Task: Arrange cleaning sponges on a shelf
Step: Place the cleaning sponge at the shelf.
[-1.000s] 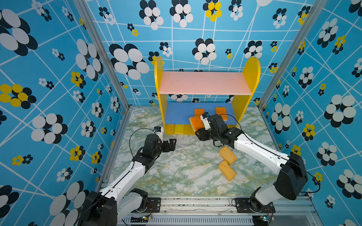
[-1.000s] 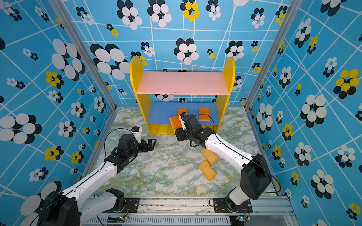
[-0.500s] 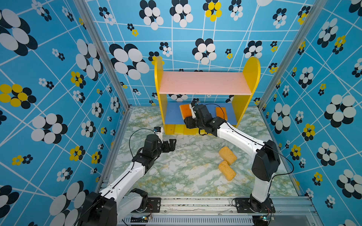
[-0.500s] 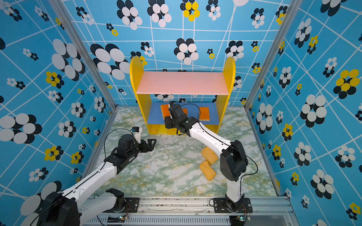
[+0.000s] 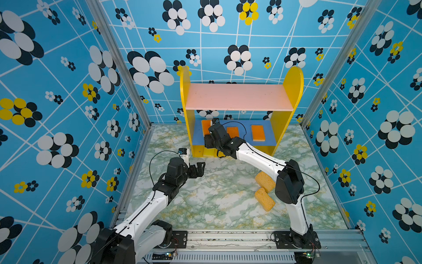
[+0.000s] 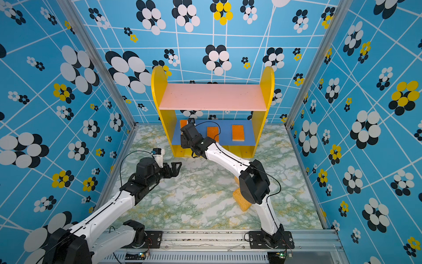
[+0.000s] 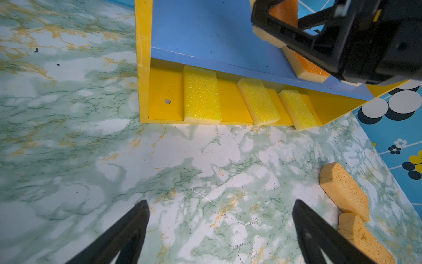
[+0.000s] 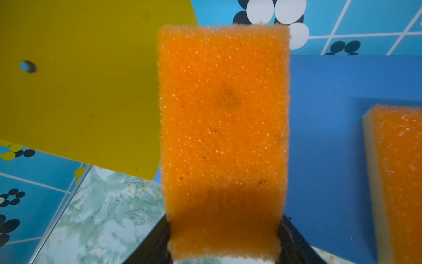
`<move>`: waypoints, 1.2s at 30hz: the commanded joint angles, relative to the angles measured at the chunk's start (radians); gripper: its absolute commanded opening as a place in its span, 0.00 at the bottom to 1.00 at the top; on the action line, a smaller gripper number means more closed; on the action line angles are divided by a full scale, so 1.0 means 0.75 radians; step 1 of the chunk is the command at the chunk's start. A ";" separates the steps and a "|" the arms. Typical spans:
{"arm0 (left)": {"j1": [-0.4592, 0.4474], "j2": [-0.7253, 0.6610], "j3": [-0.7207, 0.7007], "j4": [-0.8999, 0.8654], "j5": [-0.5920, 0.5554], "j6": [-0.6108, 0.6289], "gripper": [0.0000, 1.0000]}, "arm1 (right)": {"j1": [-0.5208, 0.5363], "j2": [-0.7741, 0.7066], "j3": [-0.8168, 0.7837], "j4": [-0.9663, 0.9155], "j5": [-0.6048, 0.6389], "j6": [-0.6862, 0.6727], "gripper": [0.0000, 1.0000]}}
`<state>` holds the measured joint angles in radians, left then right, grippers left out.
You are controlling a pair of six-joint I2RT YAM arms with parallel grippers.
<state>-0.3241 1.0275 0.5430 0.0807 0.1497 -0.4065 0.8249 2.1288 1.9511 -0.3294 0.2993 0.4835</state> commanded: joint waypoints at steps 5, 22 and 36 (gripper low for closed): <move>0.017 -0.036 -0.031 -0.011 -0.007 0.018 0.99 | 0.033 0.109 0.148 -0.129 0.153 0.086 0.63; 0.020 -0.031 -0.031 -0.009 -0.007 0.020 0.99 | 0.067 0.283 0.407 -0.384 0.253 0.163 0.66; 0.025 -0.045 -0.031 -0.015 -0.004 0.028 0.99 | 0.064 0.405 0.613 -0.483 0.286 0.147 0.70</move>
<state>-0.3141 1.0168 0.5358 0.0780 0.1493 -0.4011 0.8730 2.4054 2.3707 -0.6460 0.4858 0.5888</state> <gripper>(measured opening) 0.990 0.696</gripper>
